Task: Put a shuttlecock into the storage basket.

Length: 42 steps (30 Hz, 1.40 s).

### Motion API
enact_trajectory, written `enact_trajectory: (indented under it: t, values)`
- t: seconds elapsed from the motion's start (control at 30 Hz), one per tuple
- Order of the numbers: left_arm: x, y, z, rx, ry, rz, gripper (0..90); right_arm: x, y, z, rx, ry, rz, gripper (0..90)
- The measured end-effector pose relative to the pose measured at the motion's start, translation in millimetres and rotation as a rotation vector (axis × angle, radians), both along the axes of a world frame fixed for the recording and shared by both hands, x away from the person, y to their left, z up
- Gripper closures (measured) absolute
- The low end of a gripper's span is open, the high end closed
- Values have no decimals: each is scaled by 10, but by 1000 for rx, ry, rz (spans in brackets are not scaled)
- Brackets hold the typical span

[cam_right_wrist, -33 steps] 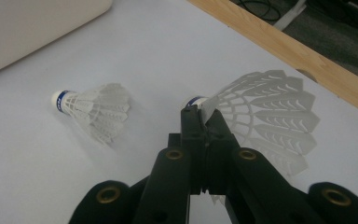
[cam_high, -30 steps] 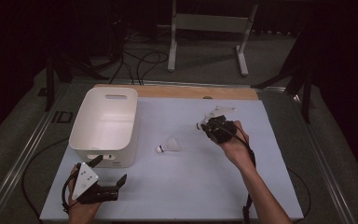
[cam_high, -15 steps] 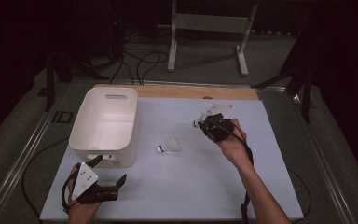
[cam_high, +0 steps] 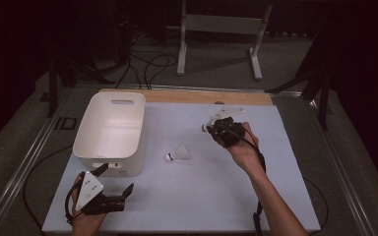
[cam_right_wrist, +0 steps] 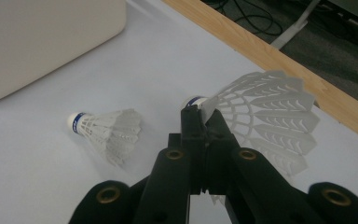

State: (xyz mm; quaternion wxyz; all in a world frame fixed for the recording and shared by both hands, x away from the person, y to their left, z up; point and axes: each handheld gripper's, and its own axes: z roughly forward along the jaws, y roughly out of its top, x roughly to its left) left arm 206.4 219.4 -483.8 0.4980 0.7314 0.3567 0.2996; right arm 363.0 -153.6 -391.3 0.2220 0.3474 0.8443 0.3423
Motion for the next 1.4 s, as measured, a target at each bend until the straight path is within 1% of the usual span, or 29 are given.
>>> enact_trajectory:
  t: [0.43,1.07,1.4]
  values:
    - [2,0,0,2,1,0,3,14,75,55,-2,-8,15,891]
    - [1,5,0,3,2,7,3,4,176,133,14,-23,33,891]
    - [2,6,-1,2,3,7,3,-16,193,161,17,-29,38,891]
